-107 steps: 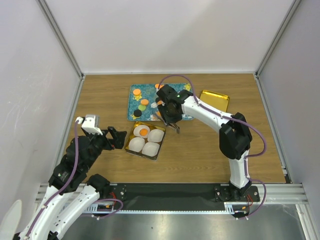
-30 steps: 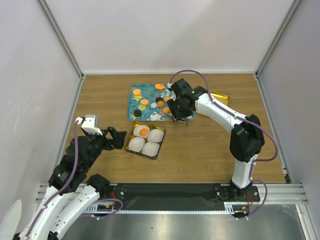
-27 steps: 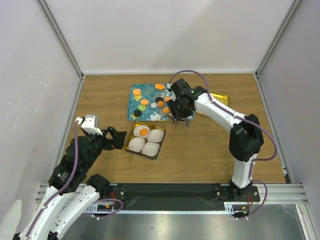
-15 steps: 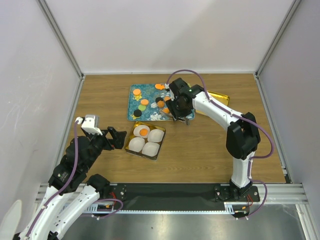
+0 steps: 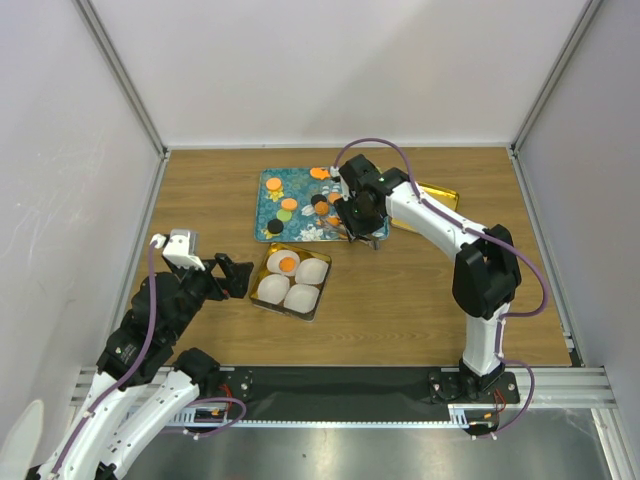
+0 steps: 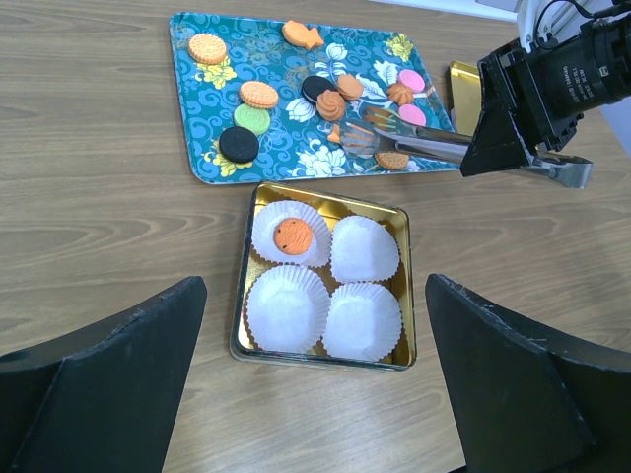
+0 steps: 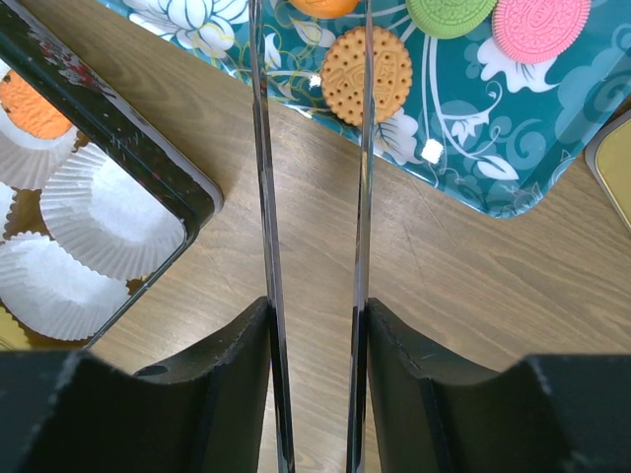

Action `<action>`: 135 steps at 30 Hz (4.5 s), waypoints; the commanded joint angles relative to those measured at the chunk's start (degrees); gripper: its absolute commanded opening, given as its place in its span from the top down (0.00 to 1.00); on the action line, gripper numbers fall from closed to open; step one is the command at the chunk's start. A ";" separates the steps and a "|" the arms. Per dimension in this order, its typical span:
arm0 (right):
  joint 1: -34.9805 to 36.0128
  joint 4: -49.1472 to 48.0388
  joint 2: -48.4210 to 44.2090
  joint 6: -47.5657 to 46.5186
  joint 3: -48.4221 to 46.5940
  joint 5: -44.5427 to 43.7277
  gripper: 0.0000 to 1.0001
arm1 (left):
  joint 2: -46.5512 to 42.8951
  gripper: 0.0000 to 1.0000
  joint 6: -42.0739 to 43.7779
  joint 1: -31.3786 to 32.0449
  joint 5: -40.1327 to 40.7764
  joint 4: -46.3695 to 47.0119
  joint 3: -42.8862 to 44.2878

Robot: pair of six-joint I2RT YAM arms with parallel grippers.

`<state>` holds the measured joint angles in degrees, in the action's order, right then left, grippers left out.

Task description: Pack the cookies

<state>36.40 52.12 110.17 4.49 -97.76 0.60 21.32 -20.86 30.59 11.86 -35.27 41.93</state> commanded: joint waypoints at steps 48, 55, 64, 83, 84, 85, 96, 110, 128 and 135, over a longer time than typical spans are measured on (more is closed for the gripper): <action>15.45 1.14 -24.92 10.98 13.20 0.19 0.60 | -0.23 0.00 0.74 -0.18 0.36 1.43 -0.36; 16.24 0.62 -23.60 10.89 14.87 -0.34 0.59 | -0.23 0.00 0.74 -0.18 0.53 1.34 -0.27; 16.33 -0.09 -22.46 10.63 15.58 -0.51 0.53 | -0.05 0.00 0.74 -0.27 0.45 1.34 -0.27; 9.49 0.18 -25.26 10.63 11.27 -3.06 0.48 | -0.05 0.00 0.74 -0.27 0.53 1.34 -0.27; 8.35 0.26 -25.35 10.54 11.01 -3.93 0.47 | -0.14 0.00 0.74 -0.27 0.54 1.34 -0.27; 7.29 0.09 -25.36 10.54 10.92 -4.03 0.48 | -0.14 0.00 0.74 -0.18 0.45 1.34 -0.27; 1.22 -4.04 -18.07 10.10 10.22 -3.76 0.47 | 0.21 0.00 0.74 -0.18 0.36 1.34 -0.27; 1.13 -4.74 -10.42 10.27 8.55 -6.58 0.46 | 0.39 0.00 0.74 -0.18 0.45 1.34 -0.27; 1.04 -3.69 -9.53 9.40 7.76 -6.23 0.56 | 0.30 0.00 0.82 -0.18 0.54 1.25 -0.27; 0.78 -2.28 -9.98 8.87 5.21 -7.46 0.65 | 0.39 0.00 0.74 -0.18 0.62 1.34 -0.27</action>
<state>37.45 49.69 100.95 14.31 -88.79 -5.43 21.32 -20.88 30.59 11.86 -35.27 41.93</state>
